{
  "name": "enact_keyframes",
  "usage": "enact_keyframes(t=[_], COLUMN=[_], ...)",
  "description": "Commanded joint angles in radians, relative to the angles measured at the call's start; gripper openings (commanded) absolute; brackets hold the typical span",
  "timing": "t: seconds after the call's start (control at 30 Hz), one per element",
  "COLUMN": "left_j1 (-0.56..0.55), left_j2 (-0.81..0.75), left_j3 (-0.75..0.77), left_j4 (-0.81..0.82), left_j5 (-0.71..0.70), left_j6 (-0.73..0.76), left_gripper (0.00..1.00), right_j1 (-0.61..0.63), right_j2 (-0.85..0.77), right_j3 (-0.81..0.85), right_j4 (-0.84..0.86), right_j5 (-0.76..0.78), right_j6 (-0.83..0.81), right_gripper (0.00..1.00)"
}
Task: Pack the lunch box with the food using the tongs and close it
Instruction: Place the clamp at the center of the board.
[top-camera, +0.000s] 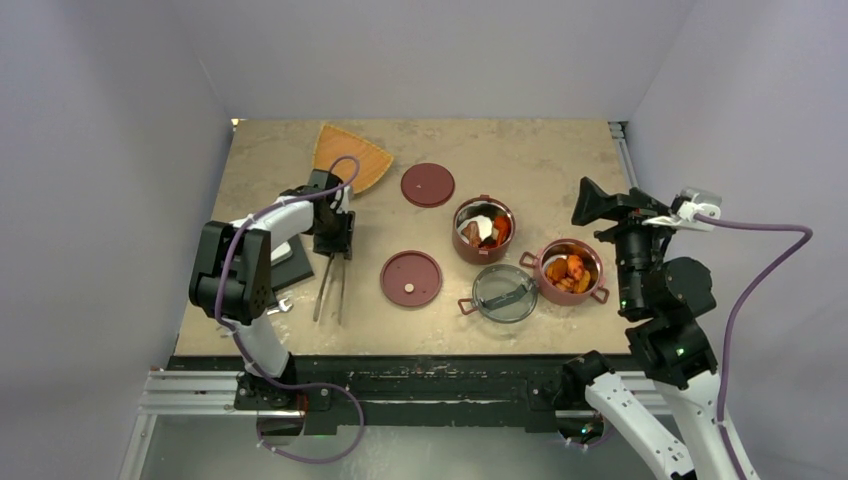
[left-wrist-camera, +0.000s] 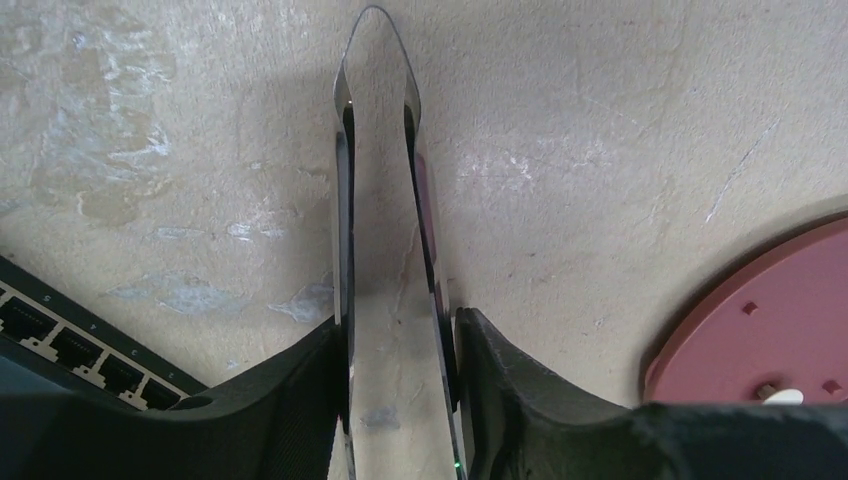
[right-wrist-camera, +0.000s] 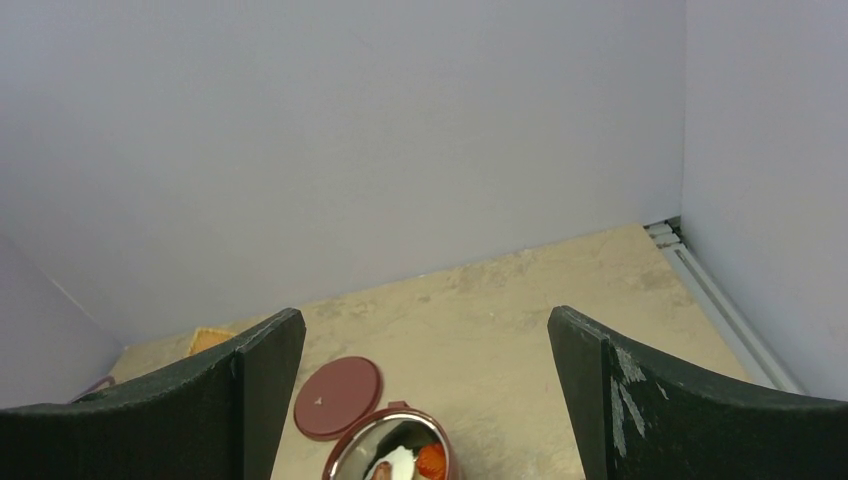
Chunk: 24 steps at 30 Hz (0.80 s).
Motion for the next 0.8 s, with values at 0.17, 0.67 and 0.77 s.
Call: enact_keyframes(t=[0.17, 0.67, 0.77], left_j1=[0.005, 0.005, 0.005], left_j2=[-0.017, -0.289, -0.373], left_j3=[0.001, 0.066, 0.102], left_j4=[0.037, 0.050, 0.137], left_j5=[-0.108, -0.235, -0.208], left_j6=[0.017, 0.036, 0.019], left_gripper=[0.54, 0.96, 0.96], right_j1=[0.002, 0.002, 0.002], right_j2=[0.029, 0.192, 0.238], right_j3=[-0.020, 0.003, -0.006], right_j4=[0.030, -0.062, -0.075], right_j5=[-0.052, -0.327, -0.416], right_j6=[0.026, 0.039, 0.078], right_gripper=[0.96, 0.90, 0.82])
